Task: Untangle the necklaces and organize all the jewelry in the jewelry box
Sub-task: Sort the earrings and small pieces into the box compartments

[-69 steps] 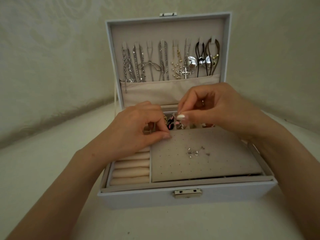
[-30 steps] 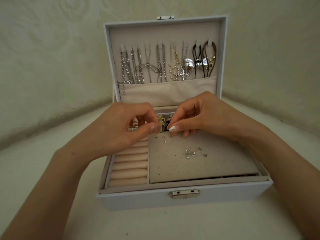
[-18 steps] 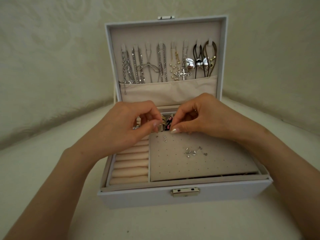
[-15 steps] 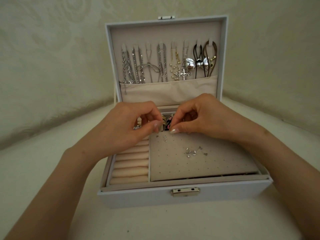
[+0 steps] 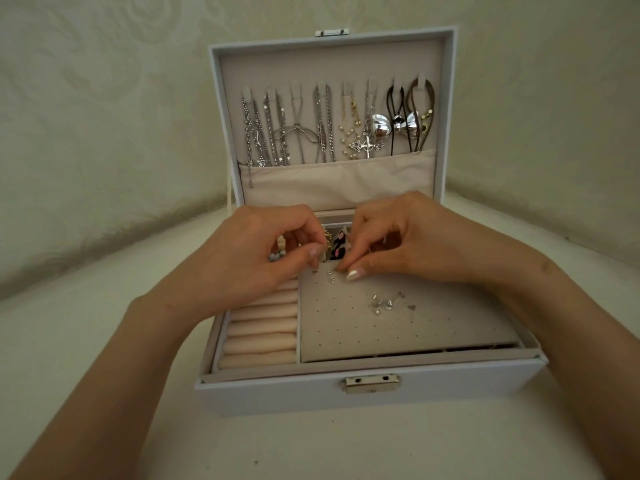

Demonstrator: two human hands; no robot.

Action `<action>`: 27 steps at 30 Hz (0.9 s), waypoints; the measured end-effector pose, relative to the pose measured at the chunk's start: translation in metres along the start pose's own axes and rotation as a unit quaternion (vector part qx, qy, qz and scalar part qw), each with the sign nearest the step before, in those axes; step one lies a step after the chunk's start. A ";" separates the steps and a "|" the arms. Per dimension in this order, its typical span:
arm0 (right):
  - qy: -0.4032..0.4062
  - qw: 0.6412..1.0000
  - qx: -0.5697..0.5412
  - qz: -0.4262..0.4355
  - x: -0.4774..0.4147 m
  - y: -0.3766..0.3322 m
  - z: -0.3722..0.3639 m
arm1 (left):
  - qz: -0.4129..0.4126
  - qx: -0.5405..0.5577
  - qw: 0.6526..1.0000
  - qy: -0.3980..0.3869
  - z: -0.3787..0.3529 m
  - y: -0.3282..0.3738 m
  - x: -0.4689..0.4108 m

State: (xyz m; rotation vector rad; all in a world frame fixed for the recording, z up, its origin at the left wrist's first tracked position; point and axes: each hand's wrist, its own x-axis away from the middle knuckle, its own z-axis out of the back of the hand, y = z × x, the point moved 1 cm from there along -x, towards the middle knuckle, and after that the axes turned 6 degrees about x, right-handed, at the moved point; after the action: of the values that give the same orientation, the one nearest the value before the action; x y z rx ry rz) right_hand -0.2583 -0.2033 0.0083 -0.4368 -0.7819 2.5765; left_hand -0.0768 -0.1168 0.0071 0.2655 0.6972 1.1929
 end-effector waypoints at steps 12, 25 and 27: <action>-0.044 0.998 -0.043 0.035 0.017 -0.003 0.020 | -0.012 -0.001 1.000 -0.004 0.000 0.003 0.001; -0.087 0.996 -0.005 0.030 0.012 -0.001 0.007 | 0.026 0.100 0.995 0.016 -0.004 0.008 -0.001; -0.063 0.997 0.011 0.036 0.010 0.000 0.005 | 0.047 0.151 0.987 0.023 -0.005 0.010 -0.002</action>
State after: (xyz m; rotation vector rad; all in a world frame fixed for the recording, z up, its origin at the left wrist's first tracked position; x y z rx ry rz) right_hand -0.2694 -0.2009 0.0108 -0.3034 -0.7931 2.6983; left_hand -0.0876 -0.1152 0.0098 0.5293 0.9152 1.1849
